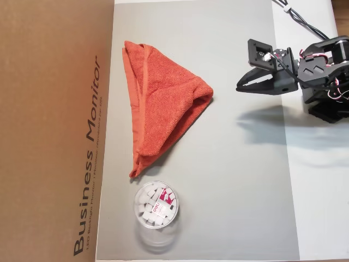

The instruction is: Fold the blanket.

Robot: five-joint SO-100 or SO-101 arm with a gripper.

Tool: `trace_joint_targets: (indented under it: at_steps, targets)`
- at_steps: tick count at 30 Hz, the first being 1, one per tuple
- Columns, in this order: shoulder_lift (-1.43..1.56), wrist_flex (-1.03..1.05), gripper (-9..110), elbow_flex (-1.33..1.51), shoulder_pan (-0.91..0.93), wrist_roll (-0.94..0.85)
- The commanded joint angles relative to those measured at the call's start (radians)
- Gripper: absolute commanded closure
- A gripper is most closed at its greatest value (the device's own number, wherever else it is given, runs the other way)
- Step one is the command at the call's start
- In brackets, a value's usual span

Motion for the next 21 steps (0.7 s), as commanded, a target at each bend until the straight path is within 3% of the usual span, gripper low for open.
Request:
trace_joint_targets:
  at_steps: [1,15,21]
  targets:
    - [0.092,0.005,102,0.054,-0.002,-0.009]
    - [0.284,0.008,102,0.238,-0.002,-0.009]
    - [0.308,0.207,102,0.238,0.000,-0.006]
